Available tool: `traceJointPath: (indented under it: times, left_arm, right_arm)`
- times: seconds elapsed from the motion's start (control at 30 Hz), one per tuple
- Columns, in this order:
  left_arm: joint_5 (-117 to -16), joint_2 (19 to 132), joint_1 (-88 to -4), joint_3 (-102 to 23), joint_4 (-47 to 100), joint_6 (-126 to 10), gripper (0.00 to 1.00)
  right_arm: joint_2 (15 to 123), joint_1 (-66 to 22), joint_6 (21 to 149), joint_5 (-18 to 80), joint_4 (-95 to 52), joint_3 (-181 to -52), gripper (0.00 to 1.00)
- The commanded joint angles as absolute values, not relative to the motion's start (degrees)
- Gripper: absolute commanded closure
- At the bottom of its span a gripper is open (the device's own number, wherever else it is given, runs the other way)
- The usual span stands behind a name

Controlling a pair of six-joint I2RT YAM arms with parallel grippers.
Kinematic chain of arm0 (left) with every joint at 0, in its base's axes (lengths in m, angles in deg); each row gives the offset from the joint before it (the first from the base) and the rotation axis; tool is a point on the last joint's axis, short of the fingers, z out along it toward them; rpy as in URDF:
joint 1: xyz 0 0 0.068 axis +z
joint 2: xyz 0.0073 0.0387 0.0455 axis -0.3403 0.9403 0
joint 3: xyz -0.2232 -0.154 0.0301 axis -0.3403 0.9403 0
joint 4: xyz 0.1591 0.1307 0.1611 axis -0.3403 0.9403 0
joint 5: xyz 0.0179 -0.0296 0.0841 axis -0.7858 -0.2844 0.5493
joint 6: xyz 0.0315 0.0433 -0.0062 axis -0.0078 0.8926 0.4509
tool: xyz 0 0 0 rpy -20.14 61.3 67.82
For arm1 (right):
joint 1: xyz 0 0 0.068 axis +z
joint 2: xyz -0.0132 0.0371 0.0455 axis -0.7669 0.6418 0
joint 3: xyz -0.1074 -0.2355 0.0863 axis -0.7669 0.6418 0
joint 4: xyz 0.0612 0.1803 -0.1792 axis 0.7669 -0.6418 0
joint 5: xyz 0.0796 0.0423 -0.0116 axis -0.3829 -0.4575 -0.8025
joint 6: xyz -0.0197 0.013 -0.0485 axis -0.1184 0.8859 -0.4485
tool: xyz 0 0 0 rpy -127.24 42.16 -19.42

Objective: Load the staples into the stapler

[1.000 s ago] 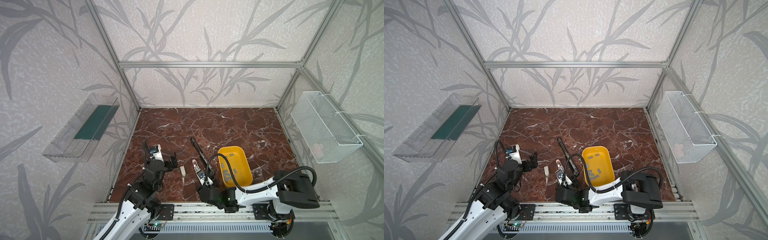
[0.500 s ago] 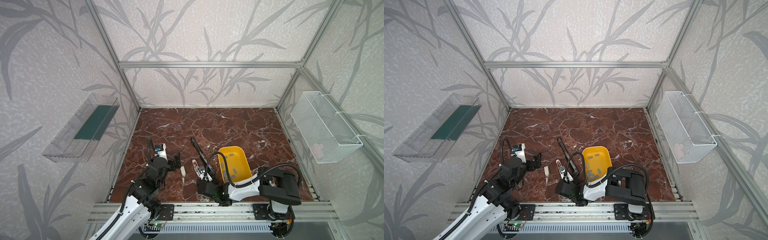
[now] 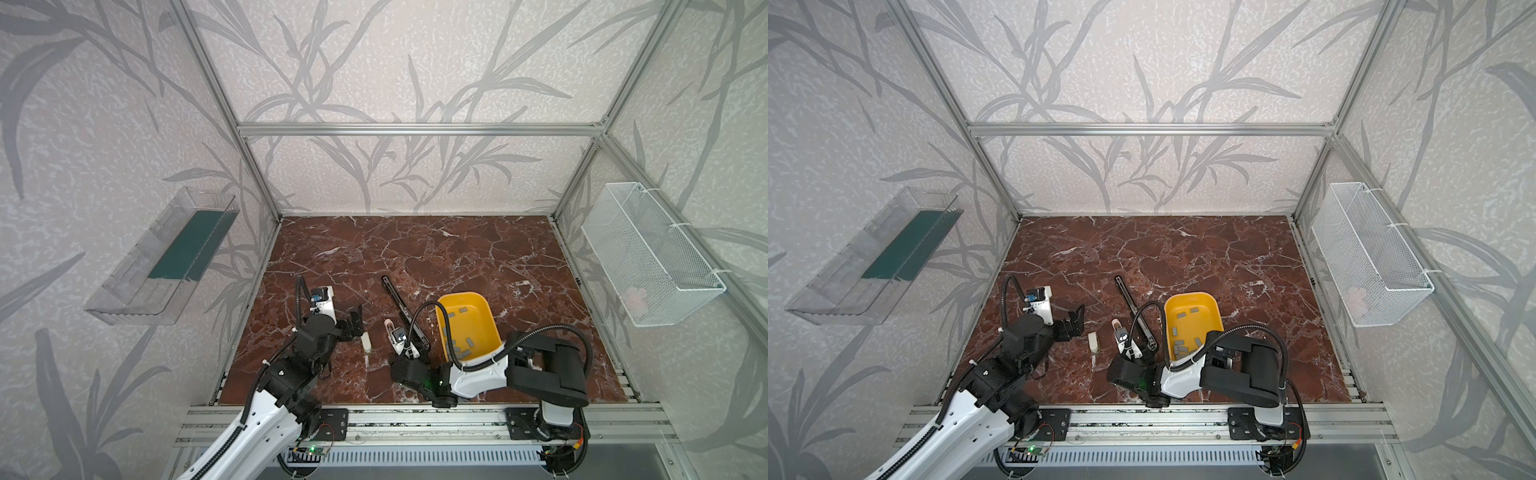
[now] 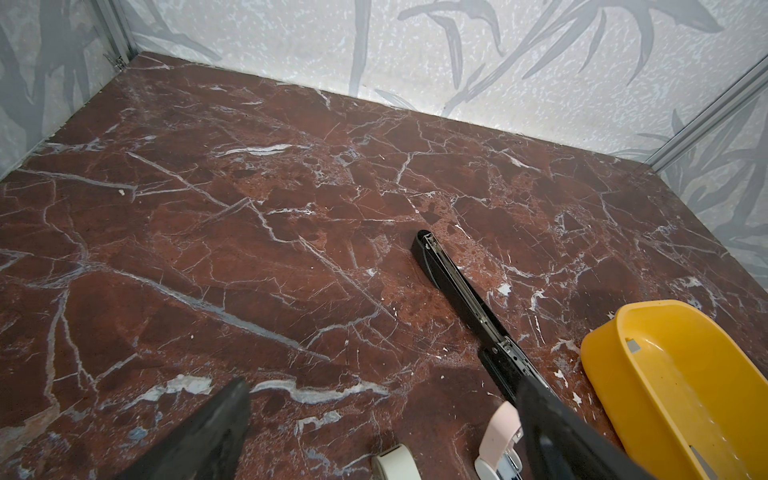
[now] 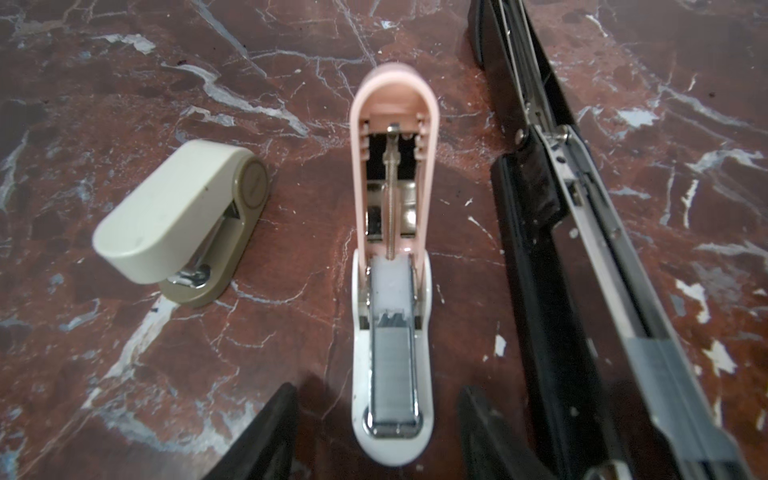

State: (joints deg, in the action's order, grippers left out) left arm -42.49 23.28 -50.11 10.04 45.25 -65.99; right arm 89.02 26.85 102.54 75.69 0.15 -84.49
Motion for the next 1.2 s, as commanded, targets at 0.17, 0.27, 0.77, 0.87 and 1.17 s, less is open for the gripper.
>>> traceJointPath:
  times: [0.17,0.27,0.77,0.87,1.17]
  left_arm:
    - [-43.2,25.3,-49.9,9.5,42.9,-65.2,0.01]
    - [-44.1,27.7,-49.9,9.0,42.1,-65.2,0.01]
    - [-48.6,52.0,-49.8,5.1,30.9,-64.0,0.17]
    - [-46.6,54.8,-48.9,5.0,29.5,-65.6,0.17]
    - [-59.3,56.2,-37.6,8.0,25.1,-68.4,0.18]
  right_arm:
    - [91.9,26.0,103.5,72.7,-3.3,-85.0,0.53]
    - [91.9,25.9,103.3,72.6,-3.5,-85.0,0.57]
    - [93.0,26.0,102.1,71.7,-3.0,-86.5,0.67]
    - [93.2,26.0,101.8,71.6,-3.2,-86.9,0.68]
    - [93.3,26.2,102.4,71.0,-2.3,-86.4,0.72]
